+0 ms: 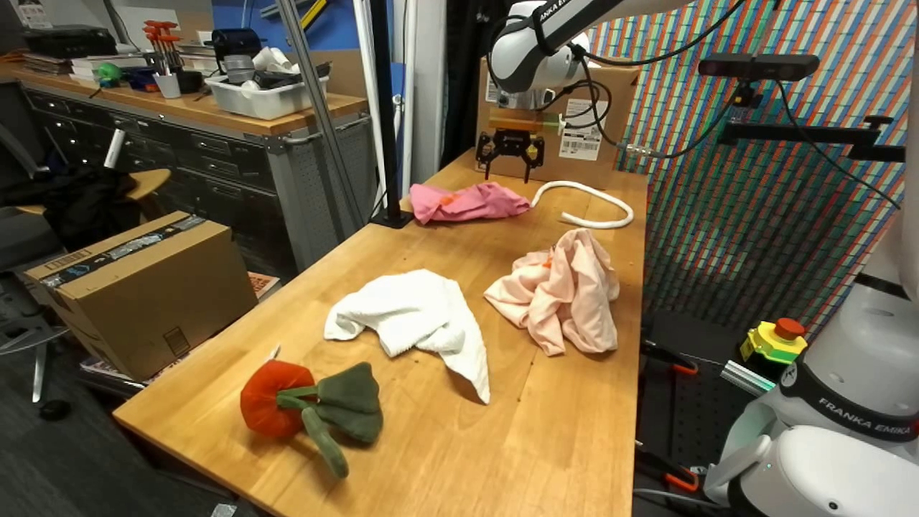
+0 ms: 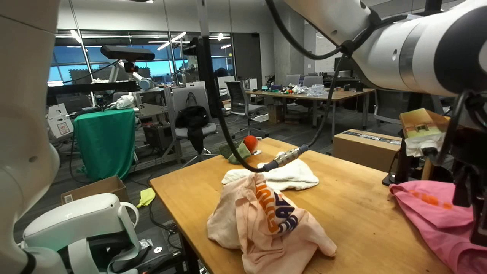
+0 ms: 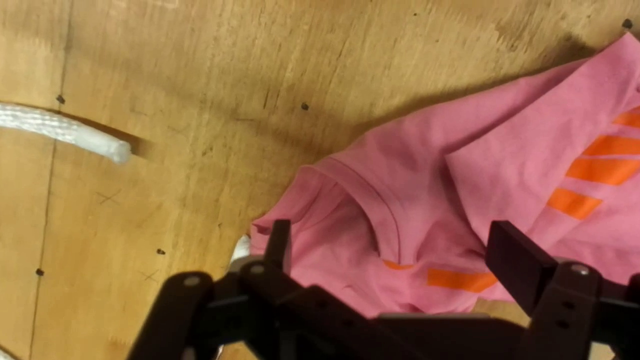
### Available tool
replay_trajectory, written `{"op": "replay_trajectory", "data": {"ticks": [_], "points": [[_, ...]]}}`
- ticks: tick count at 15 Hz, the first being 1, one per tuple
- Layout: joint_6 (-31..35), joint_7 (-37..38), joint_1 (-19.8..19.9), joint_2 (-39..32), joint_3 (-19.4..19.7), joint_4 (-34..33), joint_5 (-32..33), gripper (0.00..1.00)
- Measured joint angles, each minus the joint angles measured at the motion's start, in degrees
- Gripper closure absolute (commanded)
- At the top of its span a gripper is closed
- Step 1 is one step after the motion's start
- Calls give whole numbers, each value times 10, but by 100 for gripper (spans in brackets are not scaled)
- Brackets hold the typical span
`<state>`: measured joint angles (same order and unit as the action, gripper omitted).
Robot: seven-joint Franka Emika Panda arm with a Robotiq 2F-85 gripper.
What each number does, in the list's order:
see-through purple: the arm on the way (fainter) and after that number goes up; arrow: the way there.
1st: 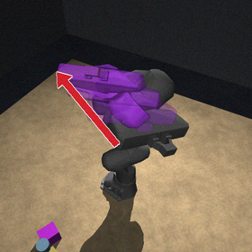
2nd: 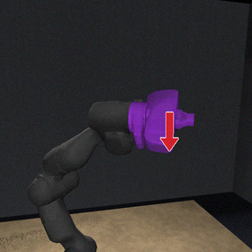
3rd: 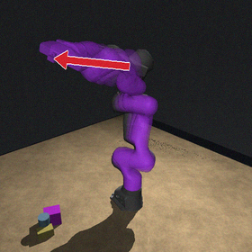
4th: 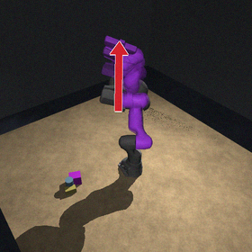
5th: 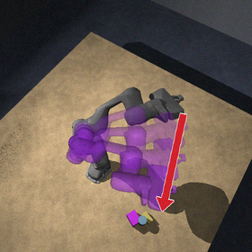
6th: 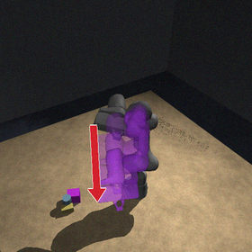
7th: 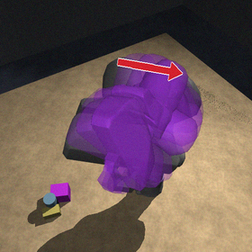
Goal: Separate the items on the table.
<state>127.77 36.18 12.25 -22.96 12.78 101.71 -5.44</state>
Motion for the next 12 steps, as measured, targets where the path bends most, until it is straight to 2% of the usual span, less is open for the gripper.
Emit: {"op": "replay_trajectory", "data": {"ticks": [12], "points": [[10,-20,0,-10,3,5,0,0]]}}
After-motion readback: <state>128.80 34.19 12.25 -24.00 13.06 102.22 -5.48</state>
